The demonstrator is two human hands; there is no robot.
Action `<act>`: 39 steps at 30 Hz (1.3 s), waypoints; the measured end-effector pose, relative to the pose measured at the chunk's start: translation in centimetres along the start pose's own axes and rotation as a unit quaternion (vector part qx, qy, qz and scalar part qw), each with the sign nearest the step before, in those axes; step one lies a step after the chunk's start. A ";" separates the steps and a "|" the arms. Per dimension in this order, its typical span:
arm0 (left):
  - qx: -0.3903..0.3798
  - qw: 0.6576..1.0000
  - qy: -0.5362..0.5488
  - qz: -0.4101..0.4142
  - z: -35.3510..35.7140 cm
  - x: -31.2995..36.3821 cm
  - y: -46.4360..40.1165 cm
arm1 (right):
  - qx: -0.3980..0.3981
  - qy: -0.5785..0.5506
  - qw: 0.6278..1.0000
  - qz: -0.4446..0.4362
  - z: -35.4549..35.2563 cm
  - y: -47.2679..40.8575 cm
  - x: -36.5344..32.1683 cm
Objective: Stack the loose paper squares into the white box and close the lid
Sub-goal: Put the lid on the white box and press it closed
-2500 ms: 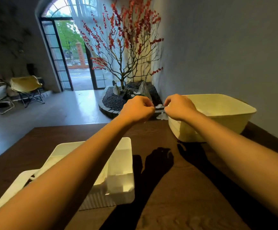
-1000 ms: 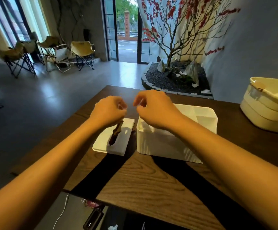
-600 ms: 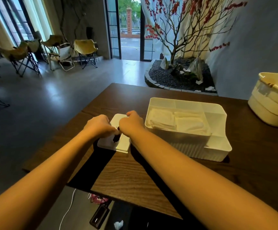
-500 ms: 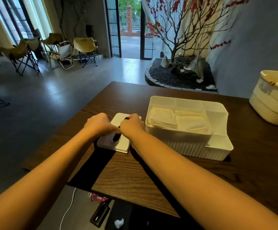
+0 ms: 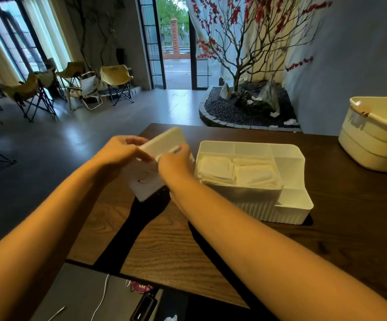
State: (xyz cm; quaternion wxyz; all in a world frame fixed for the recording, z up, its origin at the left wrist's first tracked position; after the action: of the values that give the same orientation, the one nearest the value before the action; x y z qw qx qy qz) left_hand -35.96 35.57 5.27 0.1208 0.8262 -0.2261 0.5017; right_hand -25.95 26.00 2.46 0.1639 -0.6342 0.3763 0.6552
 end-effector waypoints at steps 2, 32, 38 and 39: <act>-0.006 0.997 -0.006 0.081 -0.3 2.7 0.2 | 0.023 0.008 0.997 -0.068 -2.0 0.2 -2.6; -0.168 0.767 -0.310 0.536 13.5 4.6 5.4 | 0.139 0.400 0.891 -0.163 -20.0 -1.3 -0.2; -0.199 0.793 -0.270 0.508 13.6 3.6 4.4 | 0.149 0.443 0.867 -0.171 -19.9 -1.2 0.6; -0.207 0.796 -0.268 0.502 13.7 3.6 4.1 | 0.145 0.447 0.866 -0.172 -19.9 -1.3 0.5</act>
State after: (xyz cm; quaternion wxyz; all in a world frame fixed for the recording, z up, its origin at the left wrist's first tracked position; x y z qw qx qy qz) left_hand -25.99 25.23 1.95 -0.0452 0.6537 -0.7306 0.1919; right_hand -11.10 12.76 3.32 0.1786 -0.8831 0.3847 0.2007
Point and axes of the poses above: each hand's wrist, its own y-axis away from the middle knuckle, its own z-axis out of the palm, x = y × z, the point moved 4 cm from there along -y, towards the middle knuckle, and after that the axes turned 4 degrees about z, right-handed, at the moved point
